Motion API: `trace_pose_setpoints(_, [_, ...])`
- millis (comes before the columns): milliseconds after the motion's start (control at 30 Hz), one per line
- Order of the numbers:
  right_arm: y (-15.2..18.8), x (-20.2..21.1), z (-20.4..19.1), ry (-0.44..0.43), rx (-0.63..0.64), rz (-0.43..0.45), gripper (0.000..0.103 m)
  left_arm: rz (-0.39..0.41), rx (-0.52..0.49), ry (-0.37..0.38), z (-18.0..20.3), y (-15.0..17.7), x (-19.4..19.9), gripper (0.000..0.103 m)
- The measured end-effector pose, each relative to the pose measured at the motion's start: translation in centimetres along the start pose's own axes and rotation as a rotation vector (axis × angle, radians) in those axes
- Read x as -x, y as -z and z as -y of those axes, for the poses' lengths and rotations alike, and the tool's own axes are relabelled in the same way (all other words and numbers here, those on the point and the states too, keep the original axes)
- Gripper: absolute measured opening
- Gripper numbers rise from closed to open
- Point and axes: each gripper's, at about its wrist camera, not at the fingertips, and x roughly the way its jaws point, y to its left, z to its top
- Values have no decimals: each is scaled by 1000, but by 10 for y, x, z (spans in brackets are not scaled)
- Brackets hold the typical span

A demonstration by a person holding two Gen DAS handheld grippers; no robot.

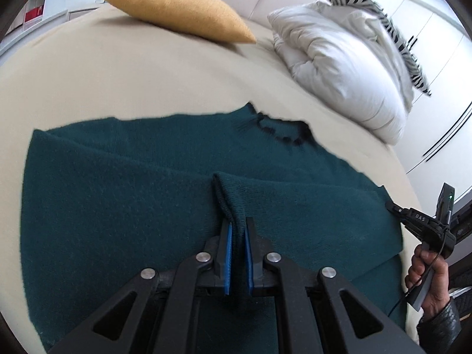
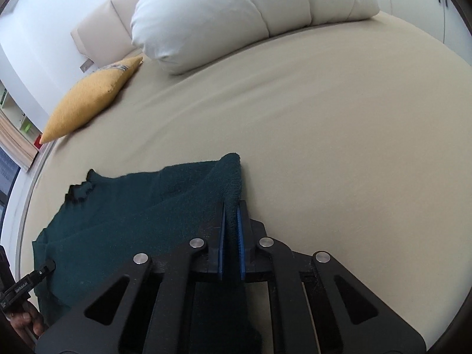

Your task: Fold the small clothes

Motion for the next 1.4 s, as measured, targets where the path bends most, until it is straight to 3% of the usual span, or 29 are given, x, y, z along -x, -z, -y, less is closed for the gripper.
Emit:
trace_pose_setpoints(133, [6,-15,11,-58,-41,-13,6,12,16,28,-6,3,-2,10])
trace_pose_setpoints(167, [5,-10,12,-81,-48,-17,11,10,15,29,-7,2,-2,10])
trace_pose_setpoints(267, [6,17,19,-47,-69,11,18,9,26,38,-8,4,0,10])
trace_pose_setpoints(400, [25,55,6,-86,-14,72,18,15,23,33,-7,7,1,11])
trace_pose_setpoints(467, [39,55,-13,-96,70,35,17,13,16,28,-6,8,2,11])
trace_pose_setpoints(533, [52,41,-20,-52,132,-29,15,10,5,24,-5,8,2,11])
trace_pose_setpoints(600, [61,30,-11,-43,144,-51,15,10,6,35,-8,9,1,11])
trace_pose_setpoints(667, [62,32,4,-74,93,-19,11,3,32,67,-14,8,2,11])
trace_pose_setpoints(767, [63,52,16,2,24,7,18,1,86,108,-25,8,12,12])
trace_pose_setpoints(867, [74,89,25,-10,-14,58,18,33,111,76,-37,16,42,14])
trace_pose_setpoints(933, [87,114,28,-16,-28,92,20,58,138,59,-50,24,66,19])
trace_pose_setpoints(1000, [101,136,31,-30,-42,104,27,89,166,21,-66,41,98,27])
trace_pose_setpoints(1033, [110,148,33,-32,-46,110,35,98,171,7,-72,50,110,29])
trace_pose_setpoints(1067, [119,157,33,-31,-50,114,43,104,181,-10,-78,61,123,34])
trace_pose_setpoints(1167, [143,181,37,-54,-48,114,52,86,206,-44,-90,93,148,53])
trace_pose_setpoints(1400, [205,220,36,-80,-18,69,56,36,243,-10,-94,161,180,63])
